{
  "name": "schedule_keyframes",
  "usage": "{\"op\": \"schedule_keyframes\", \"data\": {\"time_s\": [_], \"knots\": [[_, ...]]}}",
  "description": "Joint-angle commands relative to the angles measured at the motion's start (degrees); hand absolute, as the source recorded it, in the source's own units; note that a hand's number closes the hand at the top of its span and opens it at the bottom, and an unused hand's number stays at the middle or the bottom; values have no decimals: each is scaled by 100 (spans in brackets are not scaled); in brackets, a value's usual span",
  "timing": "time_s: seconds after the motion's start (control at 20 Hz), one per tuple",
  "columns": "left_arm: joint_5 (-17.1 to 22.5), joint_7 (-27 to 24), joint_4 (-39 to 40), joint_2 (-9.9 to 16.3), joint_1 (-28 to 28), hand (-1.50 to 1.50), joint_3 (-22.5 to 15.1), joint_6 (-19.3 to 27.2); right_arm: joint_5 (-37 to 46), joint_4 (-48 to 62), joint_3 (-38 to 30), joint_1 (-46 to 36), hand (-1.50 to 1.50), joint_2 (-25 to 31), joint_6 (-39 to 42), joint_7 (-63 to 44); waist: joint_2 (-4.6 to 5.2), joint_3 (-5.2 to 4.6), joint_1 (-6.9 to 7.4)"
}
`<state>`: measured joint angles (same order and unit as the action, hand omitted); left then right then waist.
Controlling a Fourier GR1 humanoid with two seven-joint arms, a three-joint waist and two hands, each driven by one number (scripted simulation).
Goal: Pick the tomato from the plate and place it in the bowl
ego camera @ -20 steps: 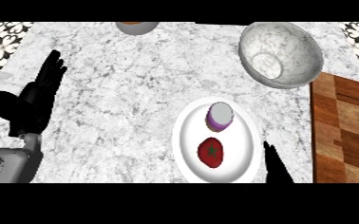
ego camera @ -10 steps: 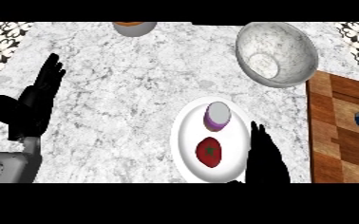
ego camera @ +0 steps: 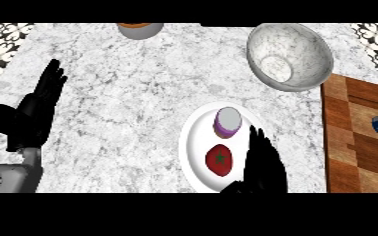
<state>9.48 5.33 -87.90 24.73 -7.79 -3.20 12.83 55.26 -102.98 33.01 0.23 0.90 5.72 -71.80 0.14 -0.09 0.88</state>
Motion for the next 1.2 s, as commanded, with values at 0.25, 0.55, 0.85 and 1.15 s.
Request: {"op": "schedule_keyframes", "data": {"time_s": [0.25, 0.55, 0.85, 1.15], "knots": [[-110, 82, -21, -149, -101, 0, -10, 25, -236, 937, 257, -525, -150, -86, -689, -1344, -5, 7, -36], [-65, 95, 9, -27, -54, 0, 163, -123, -309, 1147, -282, -417, -150, -85, -496, -894, -11, 8, -67], [-207, -107, 27, -227, 158, 0, 108, -123, -863, 1427, 56, -930, 150, -84, -720, -996, -10, 7, -41], [-81, 51, -33, -94, 58, 0, 408, -312, -842, 1854, 72, -1056, 150, -80, -1251, -511, -13, 9, -47]]}}
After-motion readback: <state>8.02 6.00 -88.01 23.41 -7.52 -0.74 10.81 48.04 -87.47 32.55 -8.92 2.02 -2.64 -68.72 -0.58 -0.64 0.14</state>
